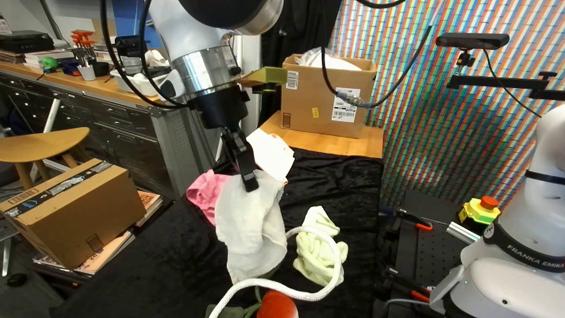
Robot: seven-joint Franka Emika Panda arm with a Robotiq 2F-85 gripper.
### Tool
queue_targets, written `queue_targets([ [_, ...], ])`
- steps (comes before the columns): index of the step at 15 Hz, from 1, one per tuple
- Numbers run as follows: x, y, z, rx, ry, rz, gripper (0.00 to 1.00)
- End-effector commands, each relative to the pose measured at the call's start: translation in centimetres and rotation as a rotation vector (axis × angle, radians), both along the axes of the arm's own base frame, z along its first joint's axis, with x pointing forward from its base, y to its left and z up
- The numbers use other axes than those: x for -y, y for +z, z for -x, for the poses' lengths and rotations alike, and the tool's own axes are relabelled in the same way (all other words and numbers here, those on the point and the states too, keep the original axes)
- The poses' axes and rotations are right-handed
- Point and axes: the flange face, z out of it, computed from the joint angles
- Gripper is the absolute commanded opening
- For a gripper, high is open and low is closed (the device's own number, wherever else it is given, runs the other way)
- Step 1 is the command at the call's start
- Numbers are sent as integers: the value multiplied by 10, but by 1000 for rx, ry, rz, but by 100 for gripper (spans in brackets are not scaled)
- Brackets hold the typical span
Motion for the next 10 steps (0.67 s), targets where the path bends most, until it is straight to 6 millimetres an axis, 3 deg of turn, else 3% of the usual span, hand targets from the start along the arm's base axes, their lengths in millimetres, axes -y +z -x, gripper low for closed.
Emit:
queue_targets([
  [1,-6,18,37,-47,97,-59,6],
  [4,-18,11,53,-100,157,-84,6],
  [10,-52,-57,68,-184,166,-58,6],
])
